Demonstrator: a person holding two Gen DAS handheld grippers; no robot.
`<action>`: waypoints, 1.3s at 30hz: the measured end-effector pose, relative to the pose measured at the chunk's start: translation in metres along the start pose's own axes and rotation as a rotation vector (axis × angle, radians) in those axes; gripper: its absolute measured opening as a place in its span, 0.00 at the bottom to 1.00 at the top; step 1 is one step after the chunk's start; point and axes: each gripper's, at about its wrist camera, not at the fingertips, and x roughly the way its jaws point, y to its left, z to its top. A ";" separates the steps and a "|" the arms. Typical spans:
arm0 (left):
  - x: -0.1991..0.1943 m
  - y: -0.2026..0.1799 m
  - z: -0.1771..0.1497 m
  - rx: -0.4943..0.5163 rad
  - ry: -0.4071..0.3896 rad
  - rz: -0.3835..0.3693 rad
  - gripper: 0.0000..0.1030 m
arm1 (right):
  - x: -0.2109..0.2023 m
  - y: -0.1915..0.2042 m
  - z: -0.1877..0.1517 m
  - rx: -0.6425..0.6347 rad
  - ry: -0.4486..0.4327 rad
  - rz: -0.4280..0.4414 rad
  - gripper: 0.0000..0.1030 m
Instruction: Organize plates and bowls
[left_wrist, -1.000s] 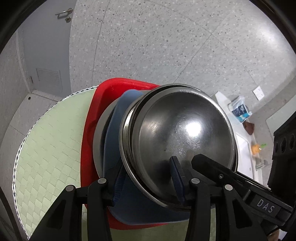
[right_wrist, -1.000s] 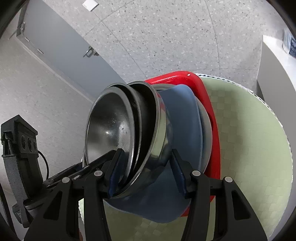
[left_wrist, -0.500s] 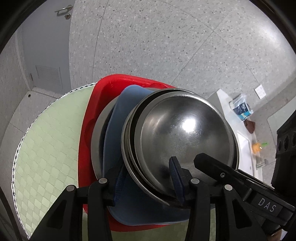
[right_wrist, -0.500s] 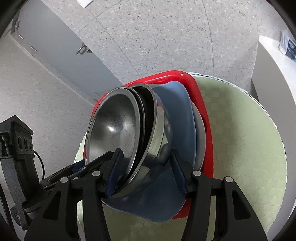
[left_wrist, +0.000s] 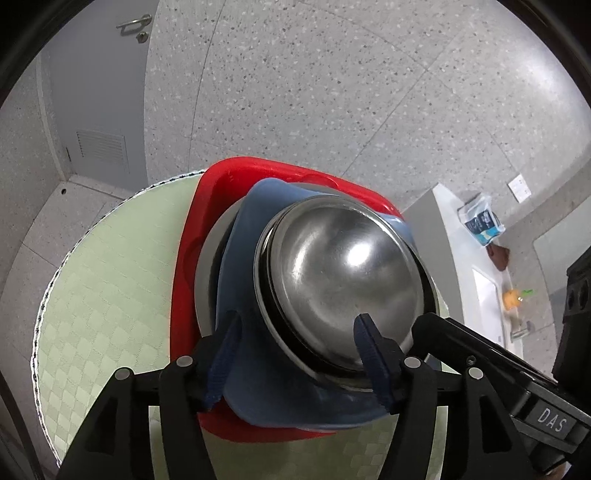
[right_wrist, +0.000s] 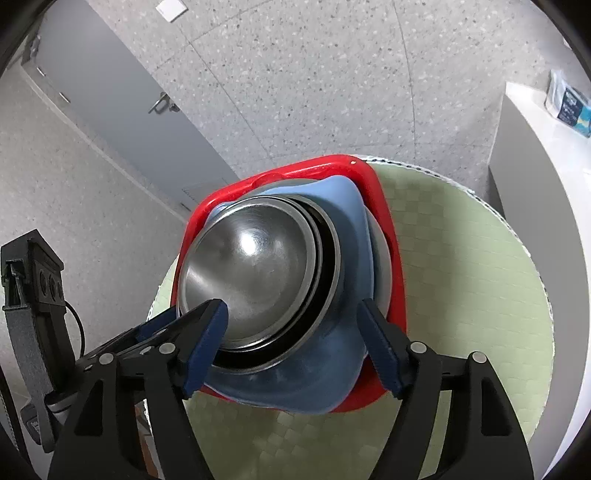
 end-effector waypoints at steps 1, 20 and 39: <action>-0.003 0.000 -0.002 0.004 -0.005 0.000 0.61 | -0.001 0.001 -0.002 -0.001 -0.003 0.000 0.73; -0.149 -0.057 -0.168 0.045 -0.290 0.176 0.89 | -0.109 -0.010 -0.099 -0.135 -0.159 0.050 0.82; -0.353 -0.159 -0.527 0.020 -0.558 0.342 0.99 | -0.290 -0.029 -0.306 -0.363 -0.343 0.116 0.95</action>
